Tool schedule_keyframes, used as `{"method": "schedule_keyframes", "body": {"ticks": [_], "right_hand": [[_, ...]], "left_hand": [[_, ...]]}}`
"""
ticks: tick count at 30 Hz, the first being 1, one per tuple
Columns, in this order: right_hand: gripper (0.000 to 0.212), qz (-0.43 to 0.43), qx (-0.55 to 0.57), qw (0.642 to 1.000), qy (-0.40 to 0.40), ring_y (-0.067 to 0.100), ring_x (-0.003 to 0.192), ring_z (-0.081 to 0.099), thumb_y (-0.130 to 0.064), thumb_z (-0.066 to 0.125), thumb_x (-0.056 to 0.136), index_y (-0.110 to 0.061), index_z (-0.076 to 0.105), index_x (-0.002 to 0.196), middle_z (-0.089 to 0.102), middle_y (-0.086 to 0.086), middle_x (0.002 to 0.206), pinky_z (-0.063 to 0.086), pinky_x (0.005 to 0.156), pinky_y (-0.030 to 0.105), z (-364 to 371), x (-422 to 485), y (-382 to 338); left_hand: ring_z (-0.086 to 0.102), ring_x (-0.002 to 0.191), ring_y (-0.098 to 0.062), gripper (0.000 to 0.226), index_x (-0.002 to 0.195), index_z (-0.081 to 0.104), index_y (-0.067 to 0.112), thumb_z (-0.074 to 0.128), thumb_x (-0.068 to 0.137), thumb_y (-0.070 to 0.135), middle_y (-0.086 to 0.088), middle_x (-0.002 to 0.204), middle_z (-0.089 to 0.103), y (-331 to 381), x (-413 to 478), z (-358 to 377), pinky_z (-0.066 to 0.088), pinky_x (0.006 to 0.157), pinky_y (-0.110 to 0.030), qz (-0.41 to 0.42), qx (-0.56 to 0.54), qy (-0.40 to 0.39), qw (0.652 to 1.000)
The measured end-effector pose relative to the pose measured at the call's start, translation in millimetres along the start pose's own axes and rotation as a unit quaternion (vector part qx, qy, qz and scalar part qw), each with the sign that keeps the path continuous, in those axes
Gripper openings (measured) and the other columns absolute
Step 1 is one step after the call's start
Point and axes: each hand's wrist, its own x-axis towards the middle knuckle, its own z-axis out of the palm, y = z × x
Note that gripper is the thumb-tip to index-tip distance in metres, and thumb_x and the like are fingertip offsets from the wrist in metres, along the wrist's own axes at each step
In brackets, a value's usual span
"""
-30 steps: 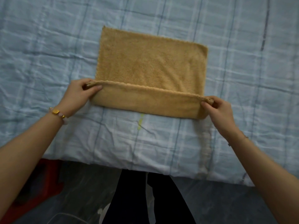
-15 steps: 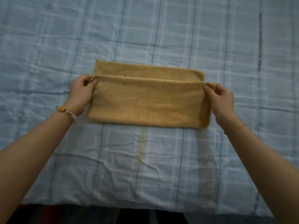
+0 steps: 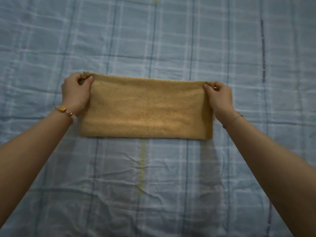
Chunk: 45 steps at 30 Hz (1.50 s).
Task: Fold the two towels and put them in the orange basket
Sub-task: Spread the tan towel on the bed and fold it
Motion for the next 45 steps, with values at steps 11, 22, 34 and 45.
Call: {"method": "schedule_keyframes", "body": {"ticks": [11, 22, 34, 45], "right_hand": [[0.018, -0.046, -0.089, 0.995, 0.011, 0.008, 0.074, 0.053, -0.03, 0.051, 0.094, -0.015, 0.06, 0.088, 0.057, -0.01, 0.075, 0.042, 0.069, 0.026, 13.3, 2.3, 3.4], [0.039, -0.283, -0.208, 0.923, 0.158, 0.026, 0.108, 0.049, -0.011, 0.047, 0.084, -0.004, 0.057, 0.121, 0.061, 0.015, 0.116, 0.037, 0.097, 0.038, 60.7, -85.9, -15.0], [0.062, -0.26, -0.394, 0.881, -0.037, 0.017, 0.144, 0.019, -0.051, 0.036, 0.091, -0.027, 0.027, 0.147, 0.025, -0.004, 0.155, 0.005, 0.117, 0.046, 75.9, -110.3, 44.1], [0.069, -0.214, -0.409, 0.886, -0.042, 0.019, 0.146, 0.009, -0.054, 0.023, 0.09, -0.02, 0.017, 0.15, 0.016, 0.002, 0.158, 0.002, 0.117, 0.05, 26.3, -98.9, 69.7]], "left_hand": [[0.057, 0.092, -0.039, 0.027, 0.098, 0.053, 0.013, 0.043, 0.094, 0.037, -0.017, 0.097, 0.064, 1.1, -0.5, 15.1, 0.041, 0.07, -0.042, 0.064, 0.176, 0.026, 0.982], [0.052, 0.11, -0.036, 0.026, 0.114, 0.057, 0.007, 0.05, 0.09, 0.014, -0.018, 0.121, 0.059, 36.8, -95.7, 54.9, 0.04, 0.095, -0.046, 0.359, 0.231, 0.053, 0.903], [0.018, 0.142, -0.02, 0.076, 0.147, 0.026, 0.023, 0.027, 0.085, 0.068, 0.003, 0.154, 0.023, -21.4, -121.6, 59.0, 0.009, 0.115, -0.05, 0.311, 0.378, -0.143, 0.861], [0.018, 0.142, -0.023, 0.086, 0.147, 0.023, 0.012, 0.038, 0.08, 0.063, -0.008, 0.154, 0.022, -55.2, -92.6, 3.9, 0.003, 0.116, -0.03, 0.323, 0.353, -0.211, 0.852]]}}
